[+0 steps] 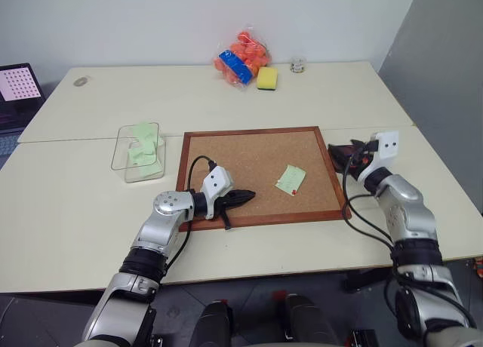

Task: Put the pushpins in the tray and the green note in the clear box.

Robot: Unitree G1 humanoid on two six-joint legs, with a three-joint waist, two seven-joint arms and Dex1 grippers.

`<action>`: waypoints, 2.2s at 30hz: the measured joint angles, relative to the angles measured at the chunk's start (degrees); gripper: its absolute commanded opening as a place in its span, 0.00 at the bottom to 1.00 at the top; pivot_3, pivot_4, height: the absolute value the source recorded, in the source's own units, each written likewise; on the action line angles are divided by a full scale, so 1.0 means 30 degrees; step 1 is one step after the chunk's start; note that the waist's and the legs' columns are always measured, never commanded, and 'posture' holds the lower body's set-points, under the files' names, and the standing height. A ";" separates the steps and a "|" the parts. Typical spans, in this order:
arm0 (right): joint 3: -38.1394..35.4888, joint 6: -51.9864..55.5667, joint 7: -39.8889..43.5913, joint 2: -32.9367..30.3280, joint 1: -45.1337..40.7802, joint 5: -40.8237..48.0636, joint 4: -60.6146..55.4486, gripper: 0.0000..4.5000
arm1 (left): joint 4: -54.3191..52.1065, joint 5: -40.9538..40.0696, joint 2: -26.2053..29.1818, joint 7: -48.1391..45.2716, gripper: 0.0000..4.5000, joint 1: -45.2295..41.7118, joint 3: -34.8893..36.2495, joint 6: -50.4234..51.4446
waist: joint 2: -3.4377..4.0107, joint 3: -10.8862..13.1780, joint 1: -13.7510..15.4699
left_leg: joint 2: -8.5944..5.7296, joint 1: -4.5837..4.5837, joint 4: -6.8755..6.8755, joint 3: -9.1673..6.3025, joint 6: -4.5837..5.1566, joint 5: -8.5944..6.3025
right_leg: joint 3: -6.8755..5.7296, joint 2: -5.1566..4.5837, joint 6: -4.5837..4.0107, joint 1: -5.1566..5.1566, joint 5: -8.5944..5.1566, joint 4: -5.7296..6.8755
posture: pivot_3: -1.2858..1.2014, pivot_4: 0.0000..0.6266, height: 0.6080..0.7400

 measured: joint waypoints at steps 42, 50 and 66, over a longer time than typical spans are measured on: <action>0.5255 -0.2363 0.4798 0.0967 0.0931 -0.1843 0.0716 0.44 | 0.0192 0.0067 0.0283 -0.0005 0.00 -0.0110 0.0014 -0.0066 | -0.0002 0.0000 -0.0063 | 0.0023 0.0022 0.0005 -0.0005 -0.0001 0.0000 | 0.0000 0.0031 0.0004 0.0001 0.0001 0.0005 | 0.52 0.24 1.00; 0.5179 -0.2702 0.4762 0.0984 0.0729 -0.2079 0.1107 0.05 | 0.0178 0.0076 0.0320 -0.0014 0.00 -0.0100 0.0014 -0.0091 | -0.0002 0.0000 -0.0062 | 0.0023 0.0021 0.0004 -0.0004 -0.0001 0.0000 | -0.0001 0.0031 0.0003 0.0001 0.0001 0.0003 | 0.52 0.24 1.00; 0.4834 -0.2778 0.4250 0.1186 0.0805 -0.2260 0.1041 0.02 | 0.0145 0.0157 0.0314 0.0051 0.00 -0.0077 0.0008 -0.0221 | -0.0001 0.0002 -0.0054 | 0.0023 0.0015 0.0003 -0.0005 -0.0001 0.0001 | 0.0001 0.0032 0.0002 0.0000 0.0001 0.0004 | 0.52 0.24 1.00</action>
